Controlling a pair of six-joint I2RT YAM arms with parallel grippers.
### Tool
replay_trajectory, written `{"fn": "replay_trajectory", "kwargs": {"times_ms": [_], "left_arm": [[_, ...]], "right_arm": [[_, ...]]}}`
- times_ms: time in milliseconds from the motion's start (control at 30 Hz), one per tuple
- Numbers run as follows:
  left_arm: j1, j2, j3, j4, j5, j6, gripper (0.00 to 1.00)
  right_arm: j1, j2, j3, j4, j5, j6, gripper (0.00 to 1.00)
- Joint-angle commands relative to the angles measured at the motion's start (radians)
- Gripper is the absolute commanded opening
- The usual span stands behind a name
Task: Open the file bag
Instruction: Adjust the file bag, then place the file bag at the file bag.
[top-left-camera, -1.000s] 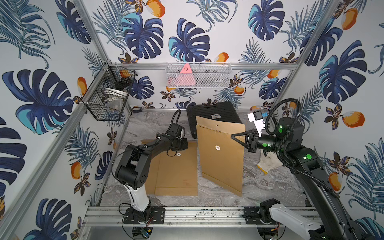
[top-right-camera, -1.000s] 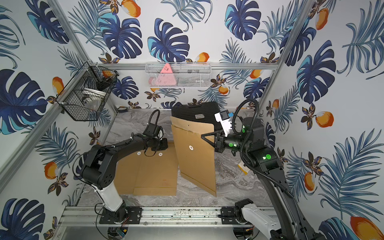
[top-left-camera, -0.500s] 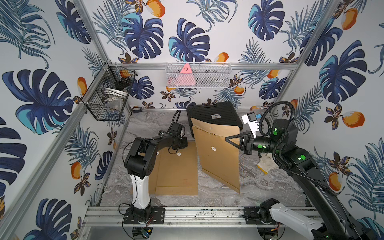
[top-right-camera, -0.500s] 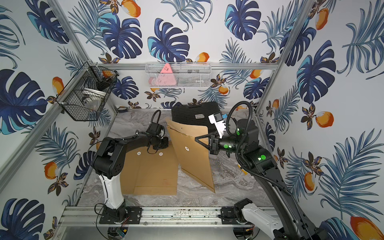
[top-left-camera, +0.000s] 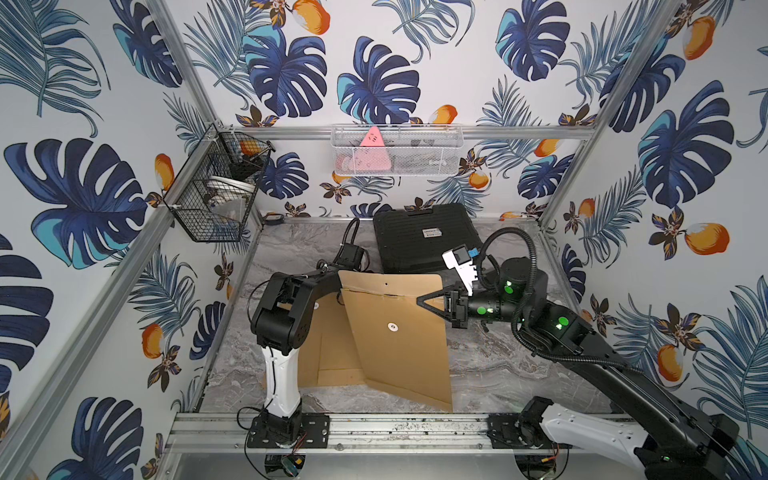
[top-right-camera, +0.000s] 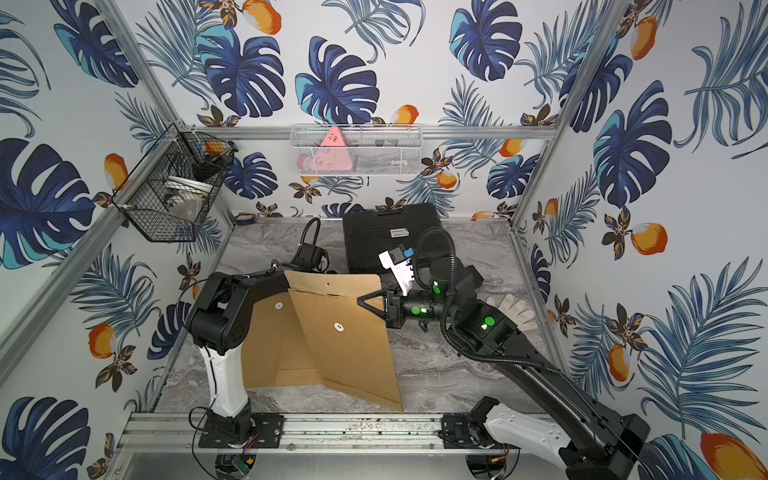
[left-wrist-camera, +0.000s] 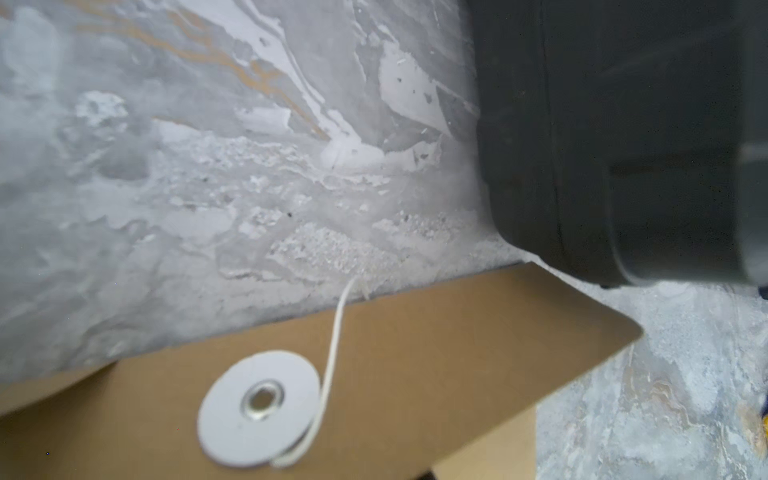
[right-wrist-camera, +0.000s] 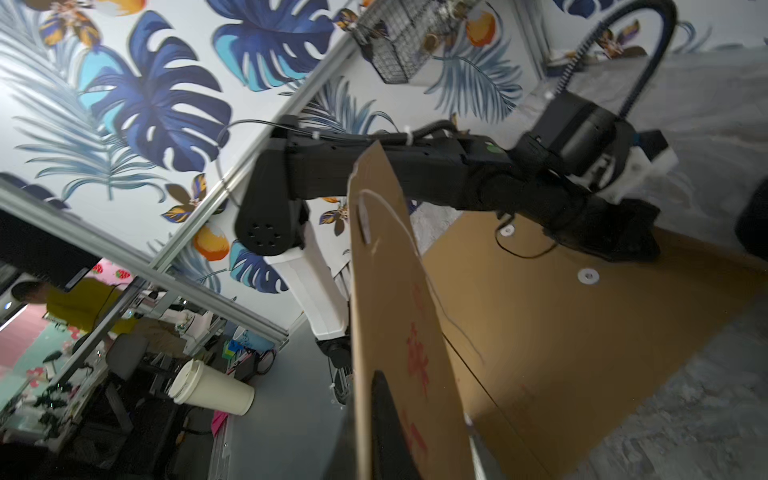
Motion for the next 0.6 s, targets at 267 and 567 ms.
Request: {"fn": "replay_trajectory", "kwargs": {"times_ms": [267,567], "left_arm": [[0.002,0.015,0.001,-0.090,-0.029,0.013,0.07],[0.001,0.022,-0.002,-0.082,-0.009,0.016,0.07]], "right_arm": [[-0.341,0.192,-0.111,-0.078,-0.015,-0.084,0.00],[-0.362,0.447,0.011,-0.124,-0.009,-0.290,0.00]]}}
